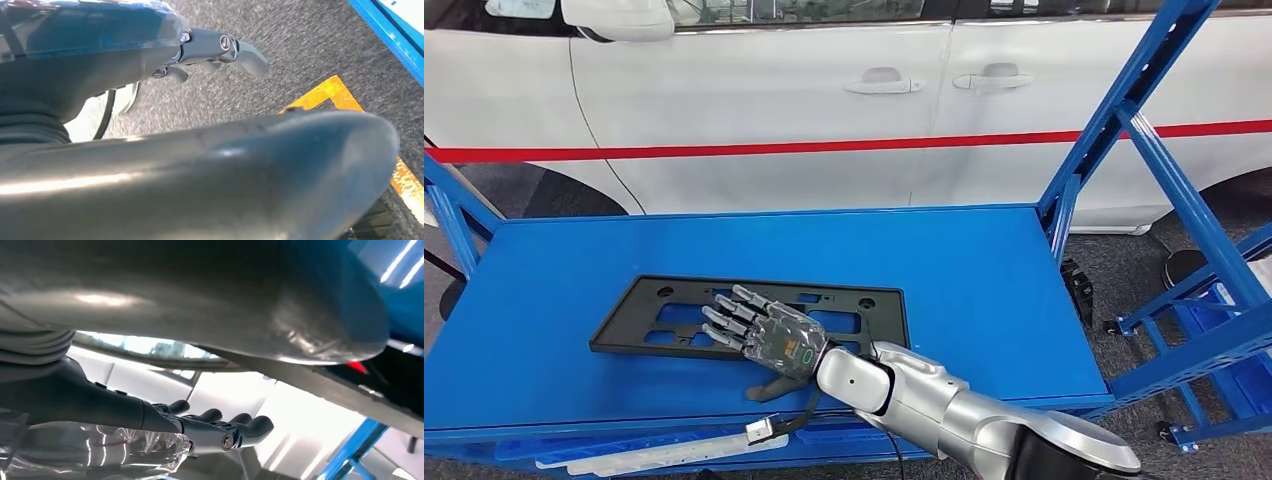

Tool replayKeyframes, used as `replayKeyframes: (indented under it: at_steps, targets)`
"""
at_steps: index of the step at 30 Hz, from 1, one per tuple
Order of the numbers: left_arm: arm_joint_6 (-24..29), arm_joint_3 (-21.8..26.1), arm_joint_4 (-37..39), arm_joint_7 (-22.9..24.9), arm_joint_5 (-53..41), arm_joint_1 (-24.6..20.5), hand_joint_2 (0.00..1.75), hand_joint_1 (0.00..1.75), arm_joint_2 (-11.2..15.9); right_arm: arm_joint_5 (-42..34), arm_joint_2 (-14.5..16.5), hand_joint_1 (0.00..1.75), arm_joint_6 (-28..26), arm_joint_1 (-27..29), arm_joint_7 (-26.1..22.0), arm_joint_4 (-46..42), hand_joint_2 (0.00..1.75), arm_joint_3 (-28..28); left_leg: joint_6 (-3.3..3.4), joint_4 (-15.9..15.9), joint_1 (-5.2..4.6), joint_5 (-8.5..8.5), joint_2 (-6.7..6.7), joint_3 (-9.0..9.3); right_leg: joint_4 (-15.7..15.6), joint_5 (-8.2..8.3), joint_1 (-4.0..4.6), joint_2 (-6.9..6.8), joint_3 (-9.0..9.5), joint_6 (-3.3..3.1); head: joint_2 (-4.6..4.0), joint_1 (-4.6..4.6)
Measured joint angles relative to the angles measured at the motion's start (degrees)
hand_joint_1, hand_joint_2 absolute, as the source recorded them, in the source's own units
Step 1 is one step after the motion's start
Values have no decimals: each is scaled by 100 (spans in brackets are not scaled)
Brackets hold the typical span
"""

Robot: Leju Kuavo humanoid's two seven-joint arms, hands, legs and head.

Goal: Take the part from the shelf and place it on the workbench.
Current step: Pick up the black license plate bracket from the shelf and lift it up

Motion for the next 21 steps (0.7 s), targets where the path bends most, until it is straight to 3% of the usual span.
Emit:
replayKeyframes:
  at_steps: [7,16,21]
  targets:
    - [71,143,0,62,97,-5,0,0,0,0,13,0,-160,-397,1009,126,0,890,28,7,-13,6,0,-7,-15,16,-12,-6,0,114,0,0]
    - [84,190,0,70,88,-7,0,0,0,0,89,0,-176,-484,1024,339,0,1242,24,3,-10,14,0,-5,-7,17,7,-6,-6,119,0,-1]
    - [-3,191,0,111,60,-4,0,0,0,0,315,0,-230,-493,827,579,0,1310,17,-4,-7,18,1,-4,-5,14,11,-6,-10,115,0,-2]
